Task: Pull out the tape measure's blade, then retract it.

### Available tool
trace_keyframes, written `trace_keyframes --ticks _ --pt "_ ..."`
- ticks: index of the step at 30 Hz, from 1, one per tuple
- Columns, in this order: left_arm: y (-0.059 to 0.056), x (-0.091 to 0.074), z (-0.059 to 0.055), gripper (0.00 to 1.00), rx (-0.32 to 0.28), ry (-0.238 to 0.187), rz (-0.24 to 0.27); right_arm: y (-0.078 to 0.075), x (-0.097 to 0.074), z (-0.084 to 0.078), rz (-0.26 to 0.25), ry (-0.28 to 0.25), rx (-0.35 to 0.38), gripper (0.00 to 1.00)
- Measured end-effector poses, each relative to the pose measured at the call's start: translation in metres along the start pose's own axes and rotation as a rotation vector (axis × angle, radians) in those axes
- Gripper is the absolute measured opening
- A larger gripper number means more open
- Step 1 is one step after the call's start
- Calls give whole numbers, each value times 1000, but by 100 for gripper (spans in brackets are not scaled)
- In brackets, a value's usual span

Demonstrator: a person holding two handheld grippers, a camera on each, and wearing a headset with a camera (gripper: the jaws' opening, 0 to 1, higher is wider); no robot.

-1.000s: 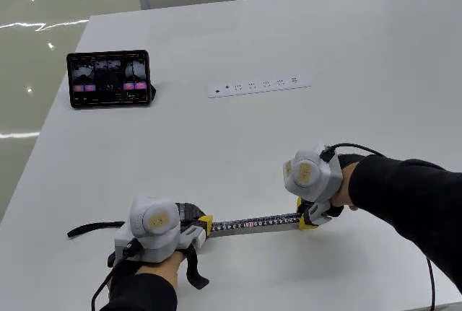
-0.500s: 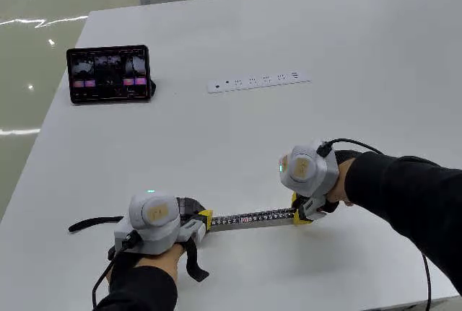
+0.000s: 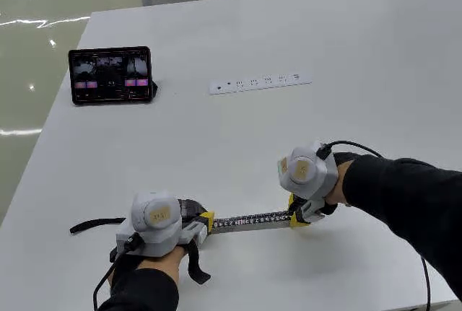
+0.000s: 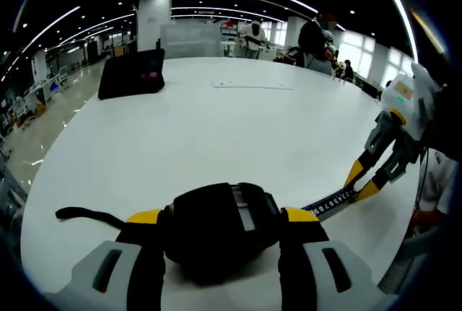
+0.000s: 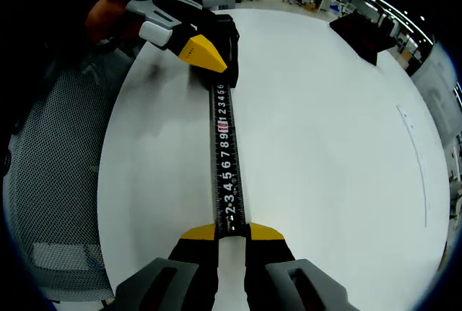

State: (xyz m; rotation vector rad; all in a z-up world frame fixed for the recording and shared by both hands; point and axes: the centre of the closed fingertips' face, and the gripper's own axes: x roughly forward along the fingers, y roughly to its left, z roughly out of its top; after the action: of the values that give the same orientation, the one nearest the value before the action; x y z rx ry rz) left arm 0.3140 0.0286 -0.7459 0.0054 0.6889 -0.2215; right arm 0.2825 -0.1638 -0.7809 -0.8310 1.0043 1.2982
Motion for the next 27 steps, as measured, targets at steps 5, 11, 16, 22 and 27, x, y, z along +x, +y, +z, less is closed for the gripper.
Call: trace_keyframes --ticks 5,11,16,22,27 --pt "0 0 0 59 -2 5 -3 0 1 3 -1 -6 -3 9" --pt "-1 -1 0 59 -3 7 -7 1 3 7 1 -3 -19 9" --pt "0 -1 -1 59 -3 10 -7 0 4 9 4 1 -32 9" --pt "0 -1 -1 59 -5 9 -6 1 6 12 10 -6 -37 10" --pt "0 -1 -1 59 -4 6 -7 2 7 14 9 -9 -57 10"
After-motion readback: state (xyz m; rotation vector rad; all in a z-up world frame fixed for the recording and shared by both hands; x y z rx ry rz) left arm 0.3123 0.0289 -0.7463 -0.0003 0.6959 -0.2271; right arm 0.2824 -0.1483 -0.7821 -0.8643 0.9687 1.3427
